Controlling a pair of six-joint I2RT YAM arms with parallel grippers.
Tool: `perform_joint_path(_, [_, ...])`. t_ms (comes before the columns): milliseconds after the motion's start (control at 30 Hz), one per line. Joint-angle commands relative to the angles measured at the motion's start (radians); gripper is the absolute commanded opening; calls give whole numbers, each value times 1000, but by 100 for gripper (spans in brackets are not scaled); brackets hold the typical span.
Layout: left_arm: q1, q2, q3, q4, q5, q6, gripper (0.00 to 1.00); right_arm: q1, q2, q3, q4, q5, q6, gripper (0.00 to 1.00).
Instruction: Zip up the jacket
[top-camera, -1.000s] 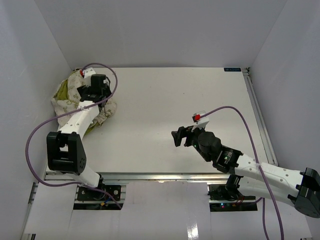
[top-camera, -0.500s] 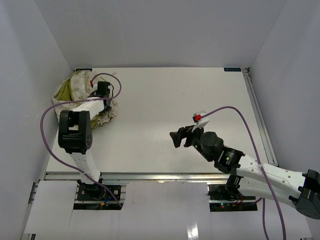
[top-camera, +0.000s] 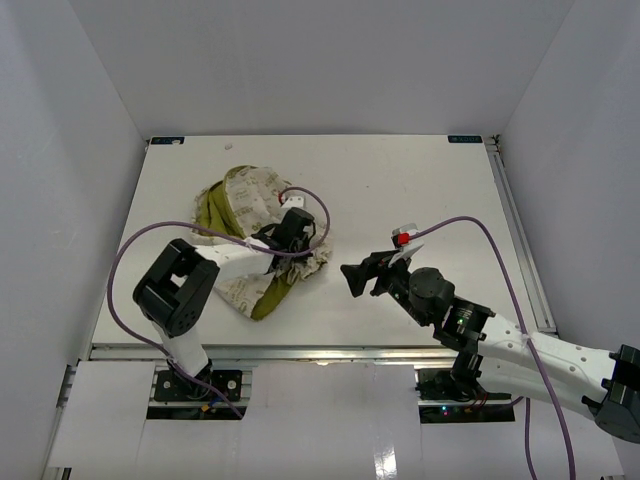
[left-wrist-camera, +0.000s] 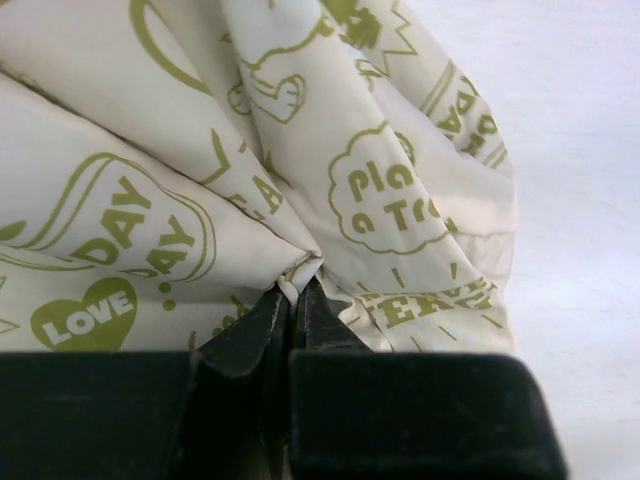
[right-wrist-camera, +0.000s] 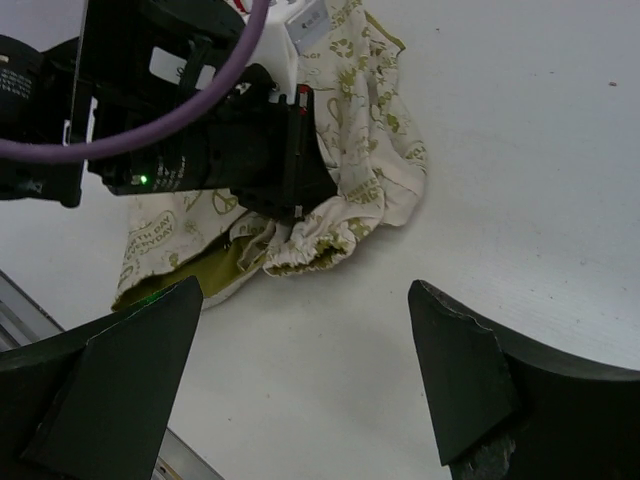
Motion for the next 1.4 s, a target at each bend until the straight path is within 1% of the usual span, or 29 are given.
perform_joint_path(0, [-158,88,29,27,-58,-93,22,4,-11,21,22,34,-1,90])
perform_joint_path(67, [-191,75,20,27,-73,-110,42,5,-12,30,8,47,-4,90])
perform_joint_path(100, [-194,43,8,23,-79,-109,57,4,-16,32,3,58,-4,90])
perform_joint_path(133, [-194,17,6,15,-86,-110,62,4,-21,33,-1,62,-6,90])
perform_joint_path(300, [-193,-135,52,-128,-148,-64,82,4,-43,61,-3,69,-30,90])
perform_joint_path(367, [-186,-203,50,-160,-156,-55,86,4,-35,73,0,90,-38,90])
perform_joint_path(433, [-160,-298,-4,-165,-158,-60,86,4,0,95,1,115,-41,90])
perform_joint_path(533, [-122,-378,-86,-137,-144,-93,86,3,113,159,12,134,-66,91])
perform_joint_path(600, [-72,-422,-128,-125,-125,-112,86,-3,211,218,12,143,-76,91])
perform_joint_path(733, [11,-521,-202,-174,-152,-171,85,-35,410,301,26,136,-75,92])
perform_joint_path(833, [40,-554,-288,-116,-137,-176,85,-76,528,276,146,20,-89,94])
perform_joint_path(933, [76,-520,-326,-78,-120,-173,84,-129,666,312,155,-99,-89,98])
perform_joint_path(967, [84,-493,-324,-88,-124,-178,83,-148,707,327,153,-137,-90,100])
perform_joint_path(1000, [88,-467,-325,-97,-136,-185,80,-161,743,337,152,-162,-86,97])
perform_joint_path(1033, [90,-447,-327,-104,-153,-191,76,-173,768,340,154,-176,-78,92])
perform_joint_path(1067, [93,-440,-332,-107,-169,-196,69,-188,780,337,163,-189,-69,89])
perform_joint_path(1133, [100,-441,-358,-118,-194,-218,40,-194,794,286,222,-232,-71,86])
perform_joint_path(1167, [106,-459,-374,-125,-209,-228,27,-194,795,257,275,-252,-72,84])
perform_joint_path(1200, [112,-486,-391,-129,-219,-231,19,-194,794,236,321,-267,-65,83])
perform_joint_path(1233, [115,-505,-400,-134,-226,-237,15,-194,791,204,340,-284,-54,82])
perform_joint_path(1300, [123,-570,-416,-162,-268,-251,1,-193,796,182,373,-302,-49,80])
perform_joint_path(1367, [124,-639,-427,-209,-339,-265,0,-189,805,179,375,-304,-47,78])
